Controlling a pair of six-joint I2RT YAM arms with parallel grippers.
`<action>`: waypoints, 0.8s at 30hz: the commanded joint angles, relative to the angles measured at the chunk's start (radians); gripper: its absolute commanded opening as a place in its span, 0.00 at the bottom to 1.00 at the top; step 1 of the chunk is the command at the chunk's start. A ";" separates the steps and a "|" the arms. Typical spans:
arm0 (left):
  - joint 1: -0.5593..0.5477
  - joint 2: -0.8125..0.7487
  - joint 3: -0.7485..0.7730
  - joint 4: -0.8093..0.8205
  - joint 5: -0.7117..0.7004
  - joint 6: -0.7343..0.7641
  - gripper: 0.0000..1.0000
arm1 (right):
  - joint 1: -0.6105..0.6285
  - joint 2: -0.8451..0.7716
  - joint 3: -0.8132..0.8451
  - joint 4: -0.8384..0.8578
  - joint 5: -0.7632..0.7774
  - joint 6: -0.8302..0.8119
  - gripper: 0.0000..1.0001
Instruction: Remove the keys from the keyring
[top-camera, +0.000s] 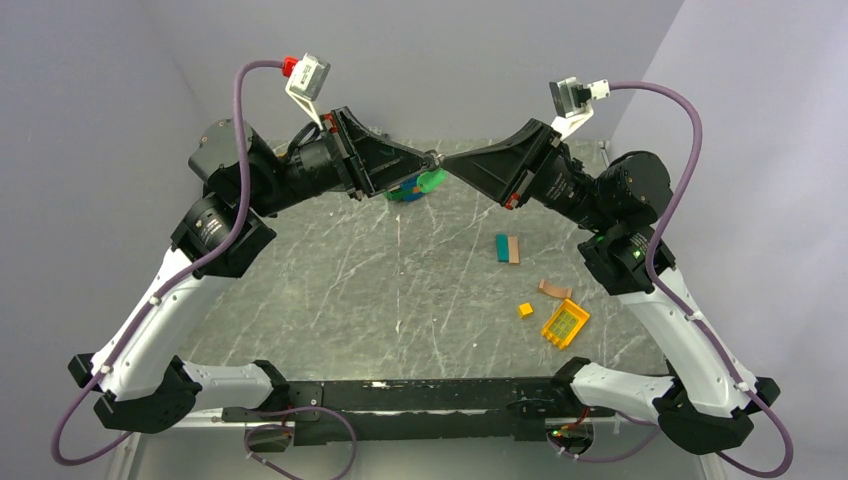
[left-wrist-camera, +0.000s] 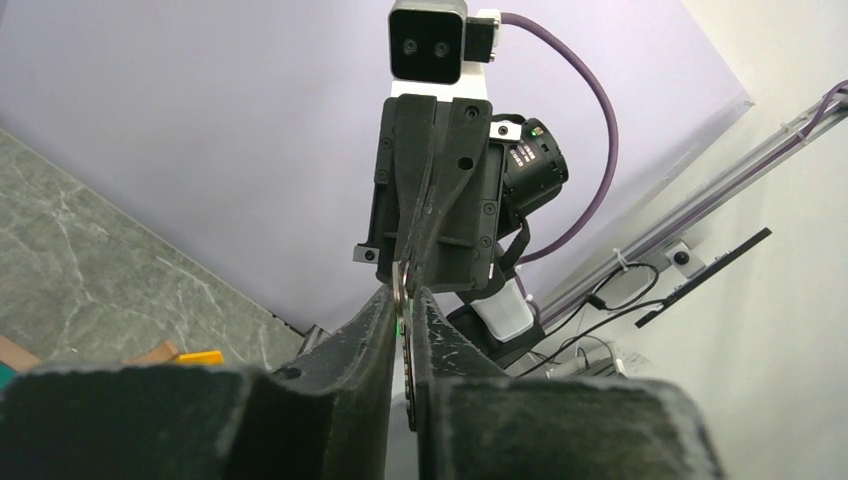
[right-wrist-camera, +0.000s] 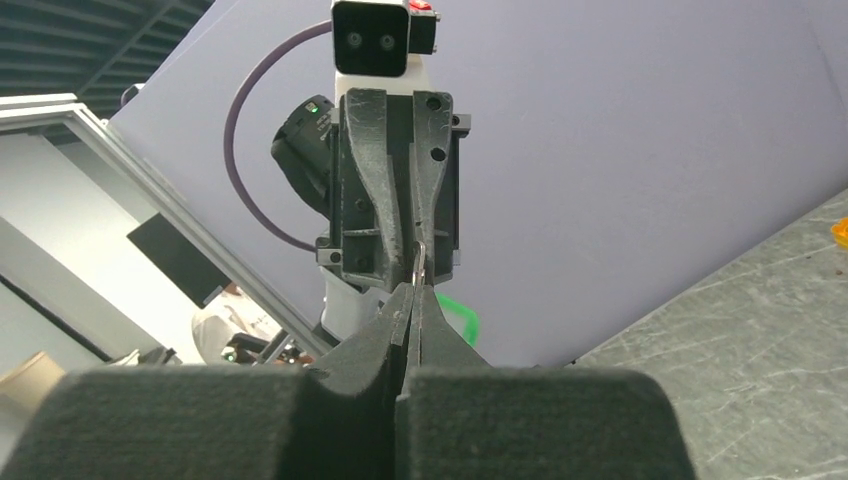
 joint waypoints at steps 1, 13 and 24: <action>-0.006 -0.001 0.021 0.061 0.010 -0.002 0.22 | -0.005 -0.014 0.023 0.012 -0.008 0.001 0.00; -0.005 0.020 0.035 0.057 0.043 0.009 0.34 | -0.004 -0.017 0.011 0.008 -0.002 0.010 0.00; -0.011 0.029 0.051 0.033 0.036 0.023 0.03 | -0.003 -0.021 0.003 0.015 0.001 0.011 0.00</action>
